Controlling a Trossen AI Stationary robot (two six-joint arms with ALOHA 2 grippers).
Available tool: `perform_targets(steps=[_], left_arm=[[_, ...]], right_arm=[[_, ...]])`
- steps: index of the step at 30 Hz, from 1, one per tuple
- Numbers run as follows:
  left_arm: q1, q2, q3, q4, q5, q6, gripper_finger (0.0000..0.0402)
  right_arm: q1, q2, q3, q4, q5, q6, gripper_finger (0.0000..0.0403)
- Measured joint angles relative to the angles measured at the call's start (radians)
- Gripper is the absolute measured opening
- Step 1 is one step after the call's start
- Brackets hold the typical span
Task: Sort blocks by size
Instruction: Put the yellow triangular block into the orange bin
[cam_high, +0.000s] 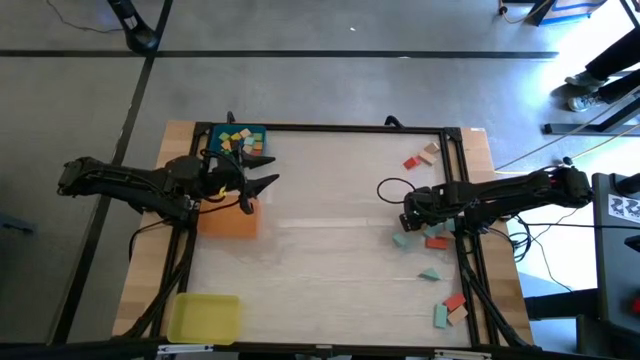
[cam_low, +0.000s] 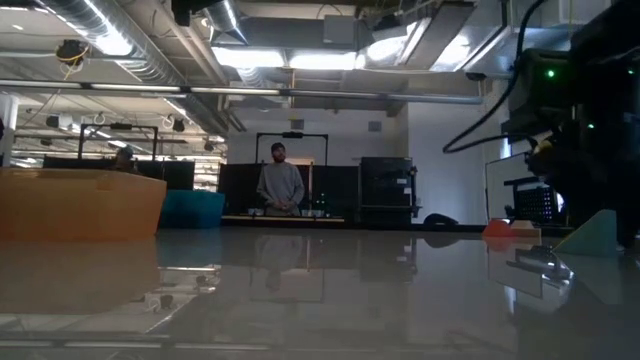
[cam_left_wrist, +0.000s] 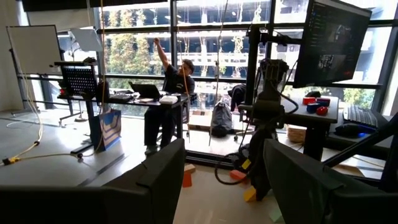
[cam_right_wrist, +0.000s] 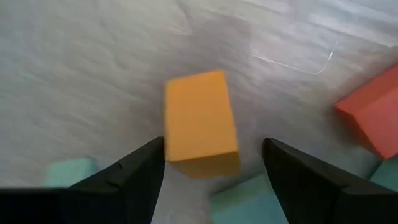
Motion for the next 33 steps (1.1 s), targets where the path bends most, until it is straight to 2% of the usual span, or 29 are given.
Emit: perform_targets(steps=[8, 11, 21, 24, 29, 33], left_arm=[[0.0, 0.0, 0.0, 0.0, 0.0, 0.0, 0.0205], [0.0, 0.0, 0.0, 0.0, 0.0, 0.004, 0.0205], [0.0, 0.0, 0.0, 0.0, 0.0, 0.004, 0.0205], [0.0, 0.0, 0.0, -0.001, 0.0, 0.004, 0.0205], [0.0, 0.0, 0.0, -0.001, 0.0, 0.004, 0.0205], [0.0, 0.0, 0.0, -0.002, 0.0, 0.003, 0.0205]], right_arm=[[0.001, -0.002, -0.021, 0.026, 0.03, -0.092, 0.027], [0.001, -0.001, -0.022, 0.035, 0.036, -0.118, 0.0258], [0.001, -0.001, -0.022, 0.022, 0.07, -0.196, 0.013], [0.001, 0.002, -0.007, 0.023, 0.073, -0.243, 0.013], [-0.001, 0.001, 0.081, 0.067, 0.138, -0.336, 0.0131], [-0.001, 0.0, 0.133, 0.271, 0.204, -0.478, 0.0148]])
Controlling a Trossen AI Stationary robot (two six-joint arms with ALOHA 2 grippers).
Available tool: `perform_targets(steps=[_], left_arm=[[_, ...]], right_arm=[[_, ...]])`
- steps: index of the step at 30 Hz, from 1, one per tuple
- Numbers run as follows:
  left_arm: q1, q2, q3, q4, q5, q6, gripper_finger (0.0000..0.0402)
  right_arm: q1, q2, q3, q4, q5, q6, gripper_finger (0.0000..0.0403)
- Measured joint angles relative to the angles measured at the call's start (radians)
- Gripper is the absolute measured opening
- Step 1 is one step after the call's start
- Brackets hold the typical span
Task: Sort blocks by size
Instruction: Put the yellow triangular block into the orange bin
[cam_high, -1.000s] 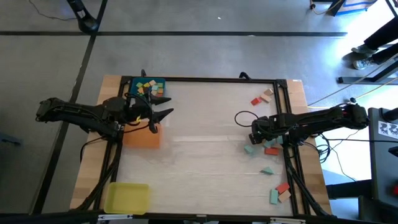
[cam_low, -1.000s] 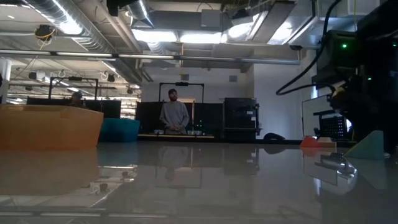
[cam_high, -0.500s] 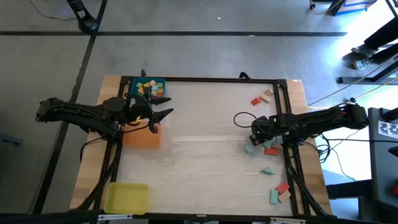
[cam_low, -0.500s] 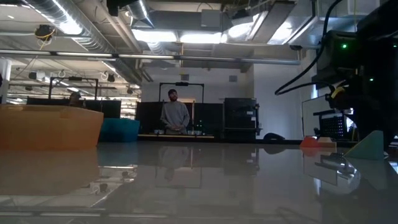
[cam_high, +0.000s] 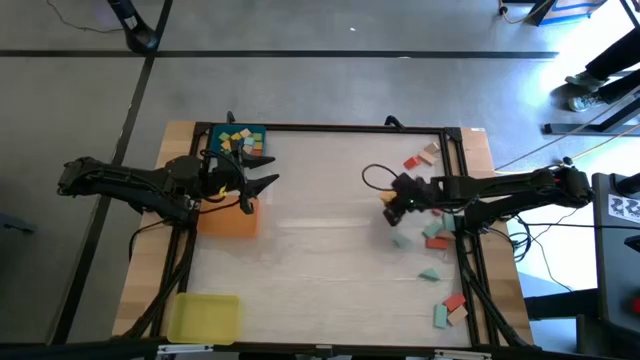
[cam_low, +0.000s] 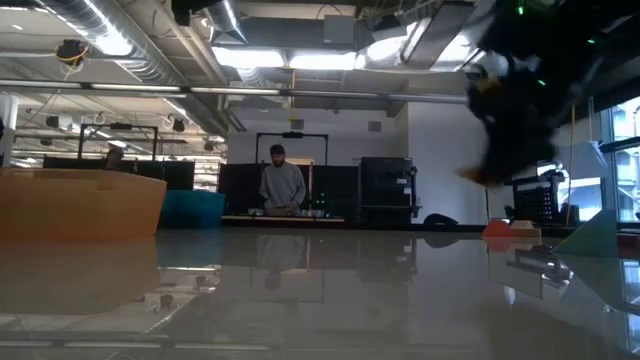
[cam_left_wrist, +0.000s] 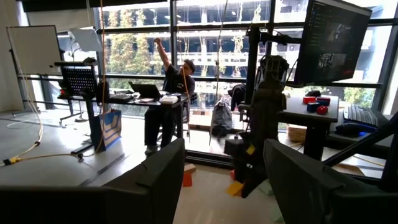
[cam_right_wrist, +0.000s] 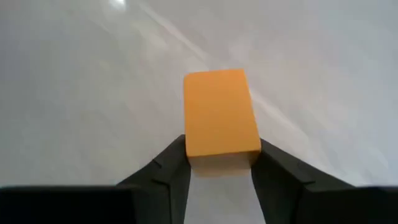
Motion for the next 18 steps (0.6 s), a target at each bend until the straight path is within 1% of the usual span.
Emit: perform_targets(steps=[4, 8, 11, 15, 16, 18], left_arm=[[0.0, 0.0, 0.0, 0.0, 0.0, 0.0, 0.0205], [0.0, 0.0, 0.0, 0.0, 0.0, 0.0, 0.0205], [0.0, 0.0, 0.001, 0.0, 0.0, 0.0, 0.0205], [0.0, 0.0, 0.001, -0.001, 0.0, 0.0, 0.0205], [0.0, 0.0, 0.001, -0.001, 0.0, 0.0, 0.0205], [0.0, 0.0, 0.001, -0.001, 0.0, 0.0, 0.0205]], right_arm=[[0.001, 0.013, -0.001, 0.333, 0.009, -0.204, 0.0141], [0.001, 0.081, -0.001, 0.633, 0.005, -0.355, 0.0132], [0.0, 0.168, -0.001, 0.835, 0.001, -0.437, 0.0138], [0.0, 0.321, 0.0, 1.121, -0.008, -0.519, 0.0145], [0.0, 0.361, 0.007, 1.175, -0.009, -0.542, 0.0146], [0.0, 0.437, 0.039, 1.225, -0.01, -0.58, 0.0146]])
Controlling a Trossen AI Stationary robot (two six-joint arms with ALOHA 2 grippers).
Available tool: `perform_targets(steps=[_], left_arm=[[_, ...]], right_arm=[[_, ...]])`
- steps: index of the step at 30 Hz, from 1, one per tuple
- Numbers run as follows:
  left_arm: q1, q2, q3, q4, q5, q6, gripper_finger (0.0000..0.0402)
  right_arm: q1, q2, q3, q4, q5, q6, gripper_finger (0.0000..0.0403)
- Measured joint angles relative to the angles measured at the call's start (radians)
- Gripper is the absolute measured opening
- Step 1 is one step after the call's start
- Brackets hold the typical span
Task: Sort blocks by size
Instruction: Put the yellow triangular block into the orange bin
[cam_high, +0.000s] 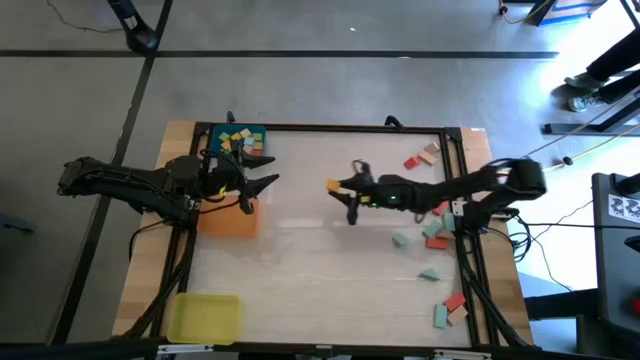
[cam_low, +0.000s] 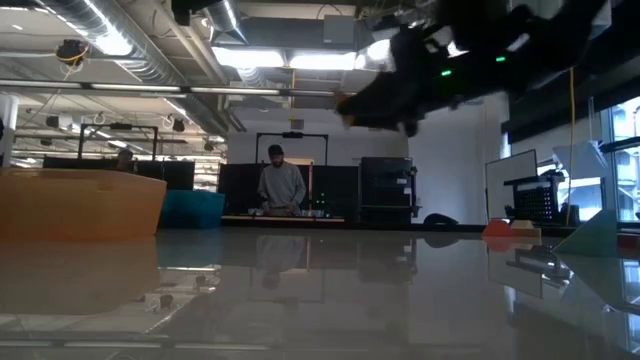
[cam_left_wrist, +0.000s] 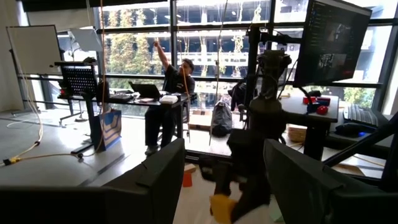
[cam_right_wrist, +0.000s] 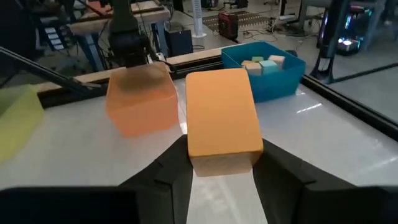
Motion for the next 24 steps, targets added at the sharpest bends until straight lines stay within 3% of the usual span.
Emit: perform_targets(steps=[13, 24], left_arm=[[0.0, 0.0, 0.0, -0.001, 0.0, 0.0, 0.0205], [0.0, -0.001, 0.0, 0.005, -0.001, -0.001, 0.0205]], right_arm=[[0.0, 0.459, 0.525, -0.104, -0.182, -0.224, 0.0149], [-0.026, 0.785, 0.975, -0.14, -0.386, -0.234, 0.0149]])
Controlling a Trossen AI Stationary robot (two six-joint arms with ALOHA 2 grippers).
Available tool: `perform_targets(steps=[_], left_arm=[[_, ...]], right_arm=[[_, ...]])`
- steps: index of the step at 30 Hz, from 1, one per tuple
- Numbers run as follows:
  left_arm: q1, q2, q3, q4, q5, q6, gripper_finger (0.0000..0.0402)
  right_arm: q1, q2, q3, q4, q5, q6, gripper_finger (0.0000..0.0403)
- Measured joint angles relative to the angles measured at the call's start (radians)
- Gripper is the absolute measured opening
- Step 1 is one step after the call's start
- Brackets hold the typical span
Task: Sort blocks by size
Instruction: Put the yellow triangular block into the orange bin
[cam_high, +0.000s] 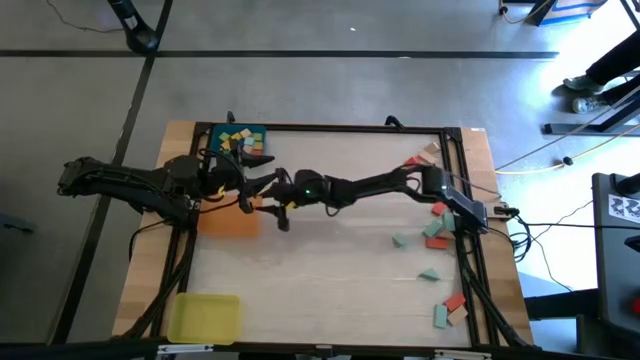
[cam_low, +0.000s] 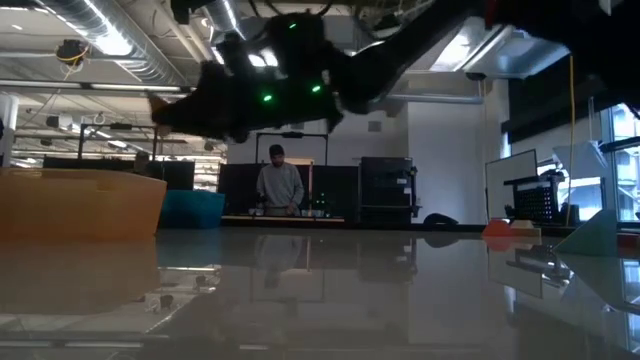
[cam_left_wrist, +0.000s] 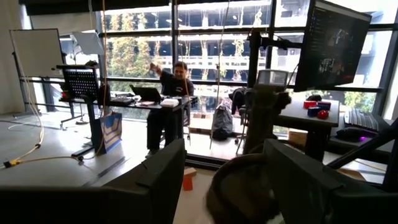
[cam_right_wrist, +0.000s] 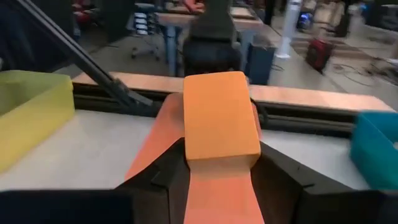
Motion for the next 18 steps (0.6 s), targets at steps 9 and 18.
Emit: perform_targets(steps=[9, 18], left_arm=[[-0.001, 0.001, 0.0, -0.01, 0.003, 0.0, 0.0205], [0.0, 0.002, 0.0, -0.01, 0.0, 0.001, 0.0205]], right_arm=[[0.0, 0.16, 0.247, -0.113, -0.048, 0.006, 0.015], [0.001, 0.168, 0.267, -0.168, -0.033, 0.032, 0.0201]])
